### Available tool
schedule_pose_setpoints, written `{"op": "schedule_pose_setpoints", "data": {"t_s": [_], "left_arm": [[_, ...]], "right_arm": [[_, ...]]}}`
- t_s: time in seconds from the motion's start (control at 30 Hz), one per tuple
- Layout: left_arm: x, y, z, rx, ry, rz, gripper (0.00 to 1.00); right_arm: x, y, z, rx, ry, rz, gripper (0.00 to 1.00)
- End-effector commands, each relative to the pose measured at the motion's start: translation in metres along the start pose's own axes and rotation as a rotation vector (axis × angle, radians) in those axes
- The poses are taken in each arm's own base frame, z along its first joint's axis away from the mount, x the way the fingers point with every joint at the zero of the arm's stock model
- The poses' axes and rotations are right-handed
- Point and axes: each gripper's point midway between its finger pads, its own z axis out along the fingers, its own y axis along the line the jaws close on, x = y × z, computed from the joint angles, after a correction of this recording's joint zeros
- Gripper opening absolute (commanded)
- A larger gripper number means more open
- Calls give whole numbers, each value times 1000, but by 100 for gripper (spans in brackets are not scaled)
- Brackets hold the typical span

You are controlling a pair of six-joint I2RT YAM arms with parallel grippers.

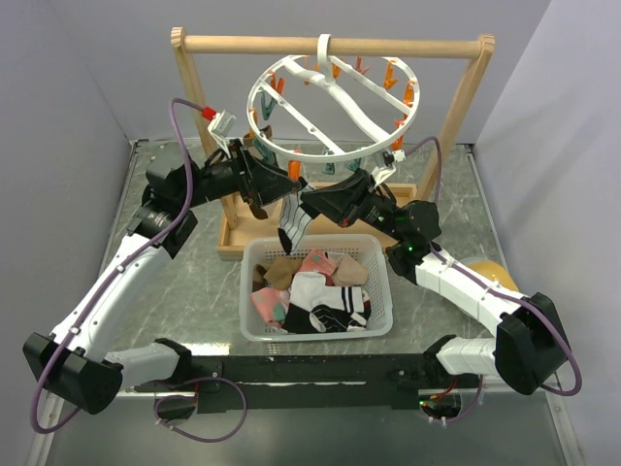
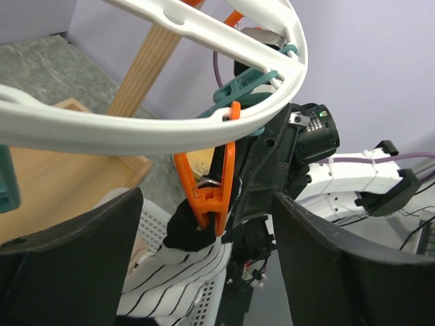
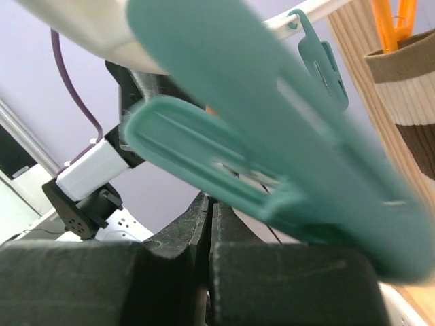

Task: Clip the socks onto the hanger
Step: Clamp the sock onto the hanger.

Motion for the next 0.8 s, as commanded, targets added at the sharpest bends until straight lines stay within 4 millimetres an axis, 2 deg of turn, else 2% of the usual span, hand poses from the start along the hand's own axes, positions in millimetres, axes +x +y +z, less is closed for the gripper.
{"op": "schedule_pose_setpoints", "data": {"t_s": [0.0, 0.1, 0.13, 0.17, 0.2, 0.27, 0.3, 0.33, 0.37, 0.43, 0.5, 0.57, 0.6, 0.63, 0.67, 0.7, 0.73, 0.77], "left_arm": [[-14, -13, -11, -4, -48, 38, 86], [-17, -10, -14, -30, -61, 39, 99], [-18, -9, -15, -38, -65, 42, 99], [-17, -9, -16, -42, -63, 42, 99], [-21, -9, -17, -57, -81, 57, 99], [-22, -1, -20, -107, -90, 53, 99], [-23, 4, -22, -142, -95, 52, 99], [-25, 9, -24, -168, -107, 55, 99], [-26, 11, -26, -192, -111, 60, 99], [-31, 19, -30, -252, -132, 67, 99], [-37, 23, -31, -279, -147, 89, 99], [-42, 36, -33, -350, -169, 86, 99], [-49, 37, -34, -371, -181, 104, 99], [-52, 47, -37, -426, -195, 102, 99], [-54, 53, -37, -450, -198, 105, 99], [-61, 54, -39, -471, -215, 119, 99], [-64, 57, -39, -486, -223, 119, 99], [-67, 60, -39, -497, -233, 117, 99]], "right_arm": [[-21, 21, 4, -52, -39, -73, 0], [-21, 19, 4, -33, -32, -73, 0], [-17, 13, 3, -1, -19, -67, 0], [-19, 15, 2, 5, -22, -72, 2], [-18, 13, 1, 22, -17, -72, 14], [-15, 7, -2, 80, 0, -74, 24], [-14, 6, -3, 98, 4, -81, 40], [-19, 9, -7, 122, -14, -126, 46], [-10, 3, -10, 172, 21, -115, 50], [-14, 8, -17, 201, 23, -174, 60], [-9, 5, -22, 273, 49, -186, 67], [-15, 10, -28, 312, 37, -251, 69], [-5, 11, -31, 344, 79, -246, 70], [-5, 13, -33, 359, 93, -293, 70], [-14, 12, -33, 413, 74, -328, 67], [5, 15, -35, 434, 151, -368, 66], [9, 12, -37, 471, 179, -391, 64], [5, 15, -36, 496, 176, -415, 61]]}}
